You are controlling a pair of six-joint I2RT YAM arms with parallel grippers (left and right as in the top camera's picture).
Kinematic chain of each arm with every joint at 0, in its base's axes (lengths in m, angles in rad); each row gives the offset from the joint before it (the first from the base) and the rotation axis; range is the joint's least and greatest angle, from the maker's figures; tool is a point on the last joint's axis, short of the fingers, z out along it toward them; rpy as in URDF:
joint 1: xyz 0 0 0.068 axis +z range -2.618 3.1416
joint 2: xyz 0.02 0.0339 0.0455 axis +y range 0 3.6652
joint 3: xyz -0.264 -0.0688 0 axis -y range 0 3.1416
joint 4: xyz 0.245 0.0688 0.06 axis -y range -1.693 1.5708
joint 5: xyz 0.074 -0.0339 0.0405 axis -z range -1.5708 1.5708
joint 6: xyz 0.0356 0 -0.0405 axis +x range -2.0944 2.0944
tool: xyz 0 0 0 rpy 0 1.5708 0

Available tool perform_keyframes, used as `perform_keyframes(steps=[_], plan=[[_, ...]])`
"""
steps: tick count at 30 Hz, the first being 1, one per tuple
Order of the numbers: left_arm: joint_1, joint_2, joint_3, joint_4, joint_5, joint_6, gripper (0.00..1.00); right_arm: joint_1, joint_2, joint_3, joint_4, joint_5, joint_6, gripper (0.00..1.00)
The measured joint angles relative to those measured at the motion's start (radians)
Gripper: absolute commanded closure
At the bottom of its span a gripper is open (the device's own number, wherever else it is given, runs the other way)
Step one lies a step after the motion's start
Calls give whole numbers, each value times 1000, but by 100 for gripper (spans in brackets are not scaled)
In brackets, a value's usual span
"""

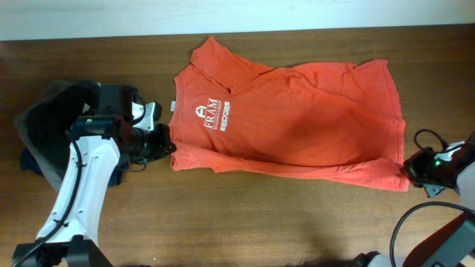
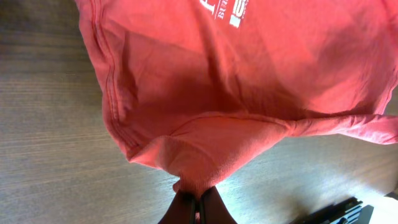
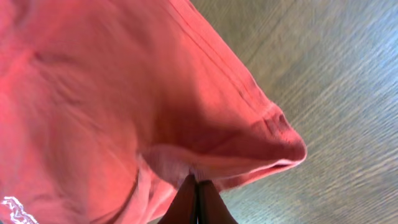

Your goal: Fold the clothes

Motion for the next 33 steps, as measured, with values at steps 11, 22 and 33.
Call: perform_keyframes(steps=[11,22,33], plan=[[0,0,133,51,-60,8,99,0,0,85,-19,-8,-14,96],[0,0,138,107,-137,34,100,0,0,85,89,-76,-17,96],[-8,16,139,131,-186,71,99,0,0,85,136,-93,-16,96]])
